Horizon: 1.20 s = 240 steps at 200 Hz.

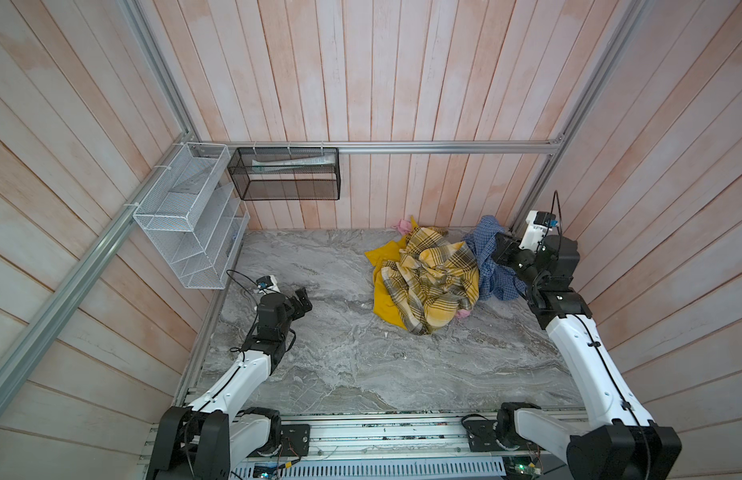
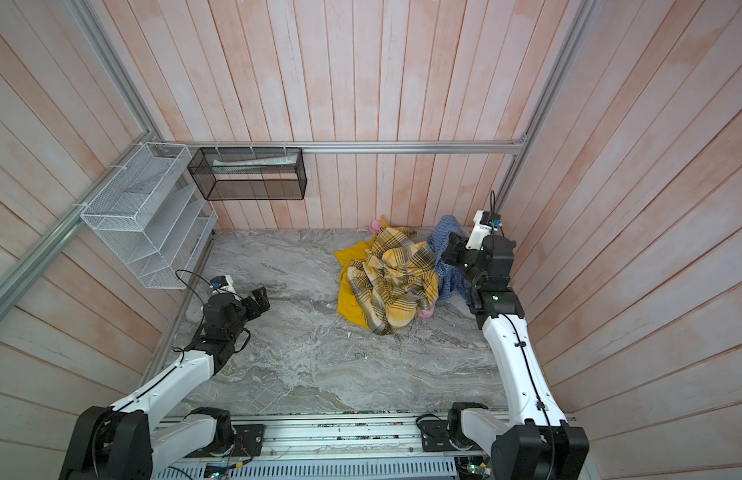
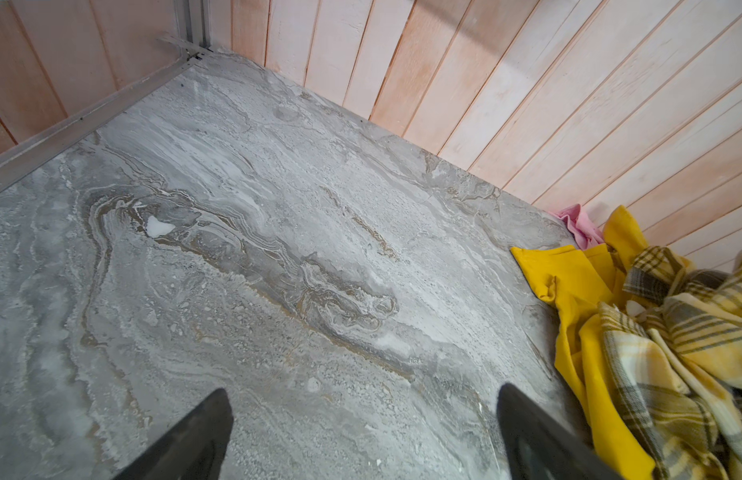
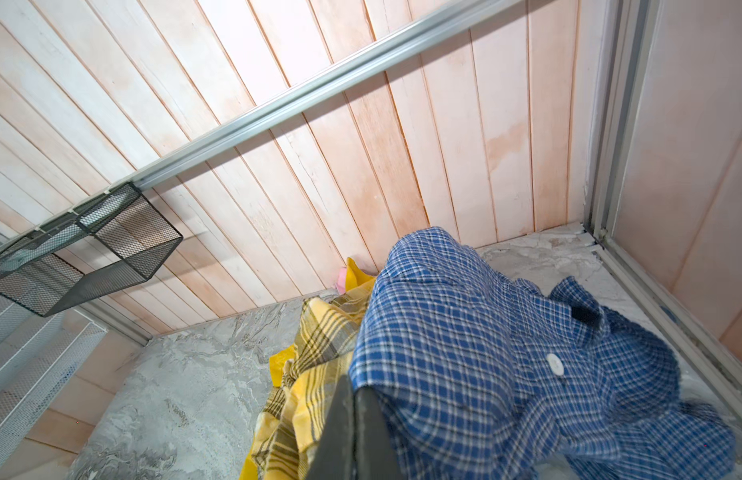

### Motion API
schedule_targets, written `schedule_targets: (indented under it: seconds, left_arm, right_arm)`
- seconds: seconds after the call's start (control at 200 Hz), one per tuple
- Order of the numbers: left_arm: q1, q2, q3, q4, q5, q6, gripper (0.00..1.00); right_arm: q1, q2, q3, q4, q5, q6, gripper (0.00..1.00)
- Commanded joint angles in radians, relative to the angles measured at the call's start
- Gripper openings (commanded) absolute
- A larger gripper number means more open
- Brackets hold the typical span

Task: Pick out a specific cloth from the pile
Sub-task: 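Lift the blue checked shirt high above the pile with the right gripper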

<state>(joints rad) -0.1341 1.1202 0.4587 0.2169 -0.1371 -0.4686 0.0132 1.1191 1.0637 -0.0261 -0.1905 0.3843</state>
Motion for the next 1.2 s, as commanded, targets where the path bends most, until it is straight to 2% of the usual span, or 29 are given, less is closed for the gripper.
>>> schedule_targets:
  seconds: [0.0,0.51,0.69,0.885,1.03,1.195]
  left_arm:
    - [-0.007,0.011,0.012,-0.004,0.011,-0.008,1.0]
    - [-0.02,0.028,0.014,0.006,0.013,-0.015,1.0]
    - [-0.023,0.038,0.011,0.017,0.019,-0.026,1.0]
    - [-0.036,0.052,0.009,0.032,0.025,-0.04,1.0]
    - [-0.052,0.058,0.019,0.04,0.025,-0.039,1.0]
    - [-0.078,0.075,0.034,0.045,0.018,-0.037,1.0]
  right_arm:
    - [0.022,-0.034,0.069,0.064,0.03,-0.053,0.0]
    - [0.094,-0.02,0.249,0.072,0.056,-0.161,0.0]
    - [0.137,0.048,0.455,0.03,0.049,-0.201,0.0]
    - [0.185,0.139,0.647,0.007,0.012,-0.183,0.0]
    - [0.249,0.212,0.771,0.009,0.001,-0.181,0.0]
    - [0.34,0.342,1.02,-0.06,0.005,-0.223,0.0]
